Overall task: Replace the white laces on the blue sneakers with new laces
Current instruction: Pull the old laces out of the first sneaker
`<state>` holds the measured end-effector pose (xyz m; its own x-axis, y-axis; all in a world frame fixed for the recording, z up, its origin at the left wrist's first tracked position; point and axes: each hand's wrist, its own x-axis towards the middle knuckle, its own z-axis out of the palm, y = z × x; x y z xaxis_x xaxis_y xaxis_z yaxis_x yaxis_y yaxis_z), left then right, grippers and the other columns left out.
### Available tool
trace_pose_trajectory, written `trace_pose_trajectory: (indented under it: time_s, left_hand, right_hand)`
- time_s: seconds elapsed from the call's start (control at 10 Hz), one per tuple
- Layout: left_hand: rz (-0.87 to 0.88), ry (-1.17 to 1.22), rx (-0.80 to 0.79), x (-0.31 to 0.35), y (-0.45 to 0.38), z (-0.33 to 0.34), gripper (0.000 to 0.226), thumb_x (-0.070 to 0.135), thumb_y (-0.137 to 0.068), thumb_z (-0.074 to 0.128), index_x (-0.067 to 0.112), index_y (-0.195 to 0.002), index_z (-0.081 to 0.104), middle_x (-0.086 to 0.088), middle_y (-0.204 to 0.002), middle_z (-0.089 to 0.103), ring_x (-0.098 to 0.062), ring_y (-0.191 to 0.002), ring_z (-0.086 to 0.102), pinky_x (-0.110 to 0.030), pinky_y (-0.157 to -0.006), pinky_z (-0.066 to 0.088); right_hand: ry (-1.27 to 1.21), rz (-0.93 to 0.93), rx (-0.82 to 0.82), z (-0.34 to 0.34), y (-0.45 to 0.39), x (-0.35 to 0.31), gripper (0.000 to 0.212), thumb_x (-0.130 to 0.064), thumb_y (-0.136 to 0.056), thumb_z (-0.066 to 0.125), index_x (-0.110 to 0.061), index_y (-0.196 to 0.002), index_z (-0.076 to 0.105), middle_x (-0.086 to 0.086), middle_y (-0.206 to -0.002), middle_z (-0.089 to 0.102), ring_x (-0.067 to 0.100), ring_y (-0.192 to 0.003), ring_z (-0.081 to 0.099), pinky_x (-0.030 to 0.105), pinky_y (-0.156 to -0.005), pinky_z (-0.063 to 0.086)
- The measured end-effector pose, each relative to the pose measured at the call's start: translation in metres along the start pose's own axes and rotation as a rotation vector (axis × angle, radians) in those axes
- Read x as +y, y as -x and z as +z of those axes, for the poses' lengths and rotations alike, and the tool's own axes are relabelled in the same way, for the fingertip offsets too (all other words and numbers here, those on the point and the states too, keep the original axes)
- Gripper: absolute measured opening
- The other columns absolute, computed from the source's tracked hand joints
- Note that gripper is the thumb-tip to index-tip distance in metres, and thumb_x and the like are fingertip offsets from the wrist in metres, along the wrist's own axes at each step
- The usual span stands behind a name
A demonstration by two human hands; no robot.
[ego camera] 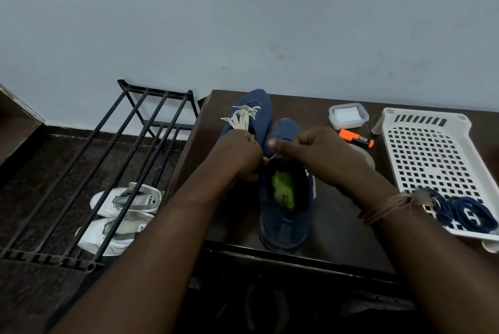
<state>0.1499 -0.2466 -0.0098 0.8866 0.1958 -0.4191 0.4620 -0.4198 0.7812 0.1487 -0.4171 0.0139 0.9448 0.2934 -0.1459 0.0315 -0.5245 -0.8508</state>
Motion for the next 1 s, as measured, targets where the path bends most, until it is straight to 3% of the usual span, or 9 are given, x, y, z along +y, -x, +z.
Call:
trace_pose_trajectory:
  time_s: [0.1,0.2,0.3,0.4,0.6,0.7,0.8,0.9,1.0]
  left_hand:
    - [-0.005,-0.004,0.005,0.001,0.0,0.0,0.012,0.005,-0.094,0.057,0.007,-0.102,0.066,-0.016,-0.1,0.072,-0.024,-0.075,0.071,-0.03,-0.057,0.061]
    - [-0.012,-0.017,0.014,-0.001,-0.002,0.0,0.02,0.002,-0.092,0.059,0.002,-0.11,0.067,-0.017,-0.102,0.072,-0.027,-0.08,0.073,-0.033,-0.062,0.063]
    - [-0.012,-0.002,0.015,-0.001,-0.002,0.001,0.021,0.002,-0.091,0.061,-0.001,-0.111,0.066,-0.02,-0.104,0.073,-0.031,-0.087,0.076,-0.039,-0.066,0.065]
    - [0.005,-0.037,0.012,0.0,-0.003,0.001,0.022,0.004,-0.093,0.06,-0.001,-0.113,0.065,-0.019,-0.102,0.072,-0.031,-0.086,0.075,-0.038,-0.064,0.065]
    - [0.005,-0.016,0.008,0.0,0.0,-0.001,0.018,0.004,-0.096,0.054,0.003,-0.109,0.065,-0.022,-0.106,0.072,-0.034,-0.09,0.075,-0.037,-0.062,0.064]
    - [0.005,0.003,-0.004,-0.001,0.001,-0.001,0.017,0.004,-0.096,0.054,0.002,-0.109,0.066,-0.021,-0.106,0.072,-0.033,-0.089,0.075,-0.036,-0.062,0.064]
    - [0.005,0.005,-0.016,-0.001,0.0,-0.001,0.01,0.003,-0.096,0.055,0.008,-0.098,0.063,-0.021,-0.106,0.072,-0.032,-0.088,0.075,-0.036,-0.064,0.064]
    - [0.006,-0.023,-0.021,0.0,0.0,-0.001,0.01,0.003,-0.093,0.06,0.013,-0.091,0.061,-0.019,-0.108,0.072,-0.031,-0.092,0.075,-0.038,-0.068,0.065]
    - [0.016,-0.119,-0.008,0.002,0.0,-0.001,0.007,0.005,-0.091,0.064,0.012,-0.093,0.062,-0.018,-0.107,0.072,-0.032,-0.094,0.074,-0.041,-0.072,0.065]
  right_hand:
    - [0.128,-0.093,-0.043,-0.003,0.0,-0.001,0.038,-0.037,-0.089,0.072,-0.004,-0.071,0.073,0.007,-0.067,0.07,0.024,-0.063,0.063,0.037,-0.065,0.054]
    - [-0.563,-0.044,0.075,-0.012,-0.005,-0.009,0.035,-0.023,-0.091,0.064,-0.019,-0.056,0.064,-0.002,-0.058,0.057,0.013,-0.059,0.049,0.03,-0.061,0.038]
    - [-0.694,0.037,0.184,-0.024,-0.003,-0.013,0.056,-0.036,-0.093,0.061,-0.02,-0.041,0.048,-0.002,-0.049,0.043,0.017,-0.052,0.038,0.03,-0.057,0.033]
    - [0.142,-0.056,0.142,-0.015,0.005,0.0,0.059,-0.058,-0.084,0.067,-0.005,-0.06,0.059,-0.001,-0.053,0.05,0.009,-0.048,0.044,0.022,-0.051,0.034]
    - [0.658,-0.334,0.066,0.01,-0.004,0.012,0.013,-0.046,-0.085,0.069,-0.033,-0.086,0.072,-0.012,-0.089,0.041,0.017,-0.094,0.038,0.03,-0.079,0.03]
    - [0.783,-0.305,0.066,0.018,-0.01,0.018,0.027,-0.041,-0.09,0.053,-0.029,-0.071,0.066,-0.005,-0.086,0.046,0.022,-0.091,0.047,0.039,-0.081,0.041]
    - [0.339,-0.288,0.096,0.013,-0.013,0.01,0.028,-0.026,-0.087,0.045,-0.019,-0.065,0.061,-0.005,-0.074,0.053,0.015,-0.071,0.052,0.038,-0.069,0.045]
    - [-0.708,-0.073,0.118,-0.002,-0.01,-0.007,0.024,-0.014,-0.092,0.042,-0.011,-0.074,0.057,0.001,-0.07,0.058,0.014,-0.063,0.053,0.03,-0.065,0.046]
    - [-1.357,-0.044,-0.001,-0.017,-0.007,-0.014,0.016,-0.02,-0.086,0.041,-0.017,-0.071,0.044,0.002,-0.064,0.038,0.016,-0.055,0.039,0.029,-0.054,0.04]
